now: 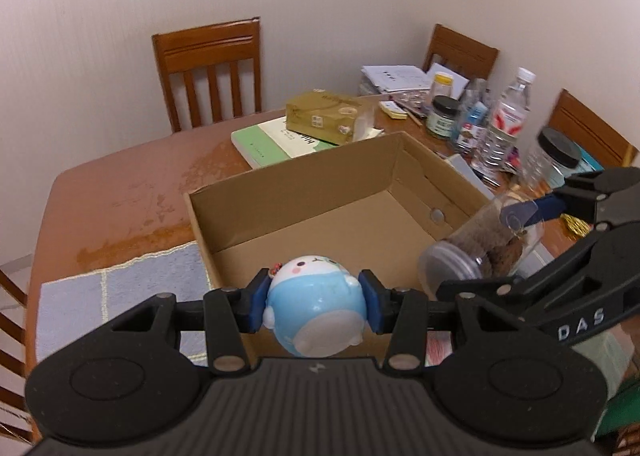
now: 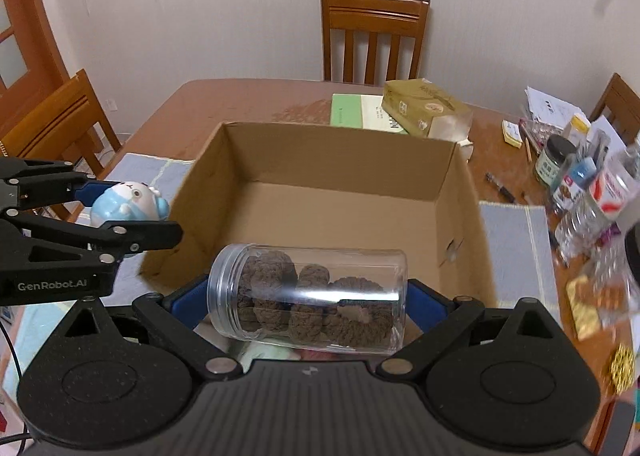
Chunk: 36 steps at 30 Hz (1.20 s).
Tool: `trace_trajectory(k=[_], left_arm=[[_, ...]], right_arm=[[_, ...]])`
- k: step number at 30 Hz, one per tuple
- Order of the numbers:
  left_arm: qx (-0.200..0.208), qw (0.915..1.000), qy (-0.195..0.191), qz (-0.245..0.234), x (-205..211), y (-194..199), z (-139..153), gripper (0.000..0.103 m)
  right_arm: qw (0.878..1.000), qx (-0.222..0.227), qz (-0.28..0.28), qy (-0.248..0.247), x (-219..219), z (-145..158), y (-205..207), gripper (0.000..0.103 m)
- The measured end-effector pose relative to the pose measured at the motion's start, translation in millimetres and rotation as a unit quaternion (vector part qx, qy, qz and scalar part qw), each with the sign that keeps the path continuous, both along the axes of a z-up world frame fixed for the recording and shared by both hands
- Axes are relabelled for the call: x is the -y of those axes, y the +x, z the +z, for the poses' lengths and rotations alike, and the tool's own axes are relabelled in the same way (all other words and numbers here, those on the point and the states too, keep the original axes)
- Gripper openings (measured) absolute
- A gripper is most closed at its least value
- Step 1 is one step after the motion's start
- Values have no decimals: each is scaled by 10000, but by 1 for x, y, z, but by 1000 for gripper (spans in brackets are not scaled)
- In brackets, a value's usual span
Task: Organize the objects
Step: 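Carry the toy and cookie jar into the cardboard box and open both tools, then move the left tool to the grey cat plush while the right tool approaches the white glove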
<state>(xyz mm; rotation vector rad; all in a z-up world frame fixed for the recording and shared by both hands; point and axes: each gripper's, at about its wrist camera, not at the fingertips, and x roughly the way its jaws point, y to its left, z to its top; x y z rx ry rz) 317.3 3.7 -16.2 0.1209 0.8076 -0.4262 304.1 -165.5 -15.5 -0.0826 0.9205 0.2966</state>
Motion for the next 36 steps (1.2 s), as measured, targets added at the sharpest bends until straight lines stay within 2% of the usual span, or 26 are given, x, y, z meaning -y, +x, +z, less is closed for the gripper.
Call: trace_trajectory(k=[2, 4, 6, 10, 23, 29, 36], left_arm=[[-49, 9999, 2, 137, 3, 7, -6, 54], [-73, 9992, 142, 369, 5, 13, -12, 75], [-68, 9980, 236, 575, 4, 15, -16, 86], [-3, 9973, 202, 701, 0, 11, -13, 95], [270, 9938, 382, 1004, 1, -34, -3, 100], [384, 9931, 391, 1039, 2, -71, -11, 101], [216, 9935, 362, 1059, 0, -117, -34, 101]], right_arm=[[9999, -65, 74, -17, 5, -6, 13, 101], [9998, -134, 171, -14, 8, -13, 22, 101], [9996, -151, 224, -37, 9, -19, 28, 102], [9995, -149, 274, 9, 15, -23, 33, 103], [9994, 21, 350, 5, 22, -22, 8, 103], [9996, 91, 270, 38, 26, -25, -27, 103], [9998, 183, 12, -106, 29, -36, -81, 103]])
